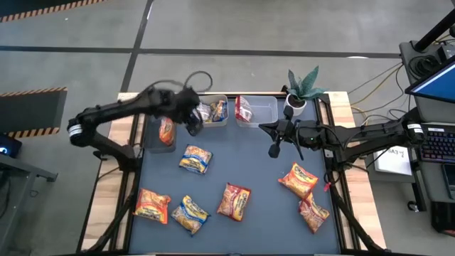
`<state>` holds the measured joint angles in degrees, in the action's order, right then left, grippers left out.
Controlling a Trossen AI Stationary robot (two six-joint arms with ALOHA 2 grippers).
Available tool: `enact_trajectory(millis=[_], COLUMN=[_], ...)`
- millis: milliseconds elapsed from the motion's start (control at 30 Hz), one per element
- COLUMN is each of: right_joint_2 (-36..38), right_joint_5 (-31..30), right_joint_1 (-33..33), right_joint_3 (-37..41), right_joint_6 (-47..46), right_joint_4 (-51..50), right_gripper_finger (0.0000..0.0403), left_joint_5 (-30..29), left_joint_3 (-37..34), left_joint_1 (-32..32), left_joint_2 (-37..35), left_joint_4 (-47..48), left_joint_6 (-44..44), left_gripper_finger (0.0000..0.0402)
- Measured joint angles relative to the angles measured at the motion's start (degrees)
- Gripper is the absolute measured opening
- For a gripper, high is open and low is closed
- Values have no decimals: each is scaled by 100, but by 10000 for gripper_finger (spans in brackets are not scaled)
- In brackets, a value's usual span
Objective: Sort Maruchan noodles
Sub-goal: Put the red noodle pack into the transparent bin
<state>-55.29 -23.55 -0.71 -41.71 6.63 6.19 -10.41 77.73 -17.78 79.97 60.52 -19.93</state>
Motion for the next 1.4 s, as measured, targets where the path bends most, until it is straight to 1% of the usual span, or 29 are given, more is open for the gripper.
enact_trajectory(millis=[167,300,367,467,567,633,700,833,1067,1233,1400], right_joint_2=[0,0,0,0,-2,-2,-2,-29,-354,-709,-1109], right_joint_5=[0,2,28,350,599,664,715,710,714,713,721], right_joint_1=[0,0,-2,-1,-14,-15,-15,-15,-13,-6,0], right_joint_3=[0,0,4,8,11,11,11,11,-6,-263,-560], right_joint_6=[-64,-371,-616,-932,-1152,-1255,-1280,-1278,-1309,-1277,-1137], right_joint_4=[47,57,58,67,284,456,621,849,1278,1266,1165], right_gripper_finger=[9,9,9,9,9,9,9,9,9,9,9], left_joint_5=[-830,-1334,-1726,-2493,-3240,-3472,-3570,-3570,-3567,-3590,-3624], left_joint_3=[-654,-1454,-1850,-2428,-2960,-3279,-3610,-4269,-5196,-5754,-6094], left_joint_1=[1908,3454,4165,5046,5630,5833,5894,5843,5818,5803,5803], left_joint_2=[-633,-1071,-1243,-1591,-1982,-2267,-2597,-3197,-4217,-4740,-5038], left_joint_4=[-1651,-2836,-3328,-3827,-4286,-4560,-4868,-5438,-6012,-6463,-6810], left_joint_6=[407,1224,1535,1813,1885,1890,1963,2289,2539,2557,2488], left_gripper_finger=[215,215,215,215,215,215,214,200,163,145,135])
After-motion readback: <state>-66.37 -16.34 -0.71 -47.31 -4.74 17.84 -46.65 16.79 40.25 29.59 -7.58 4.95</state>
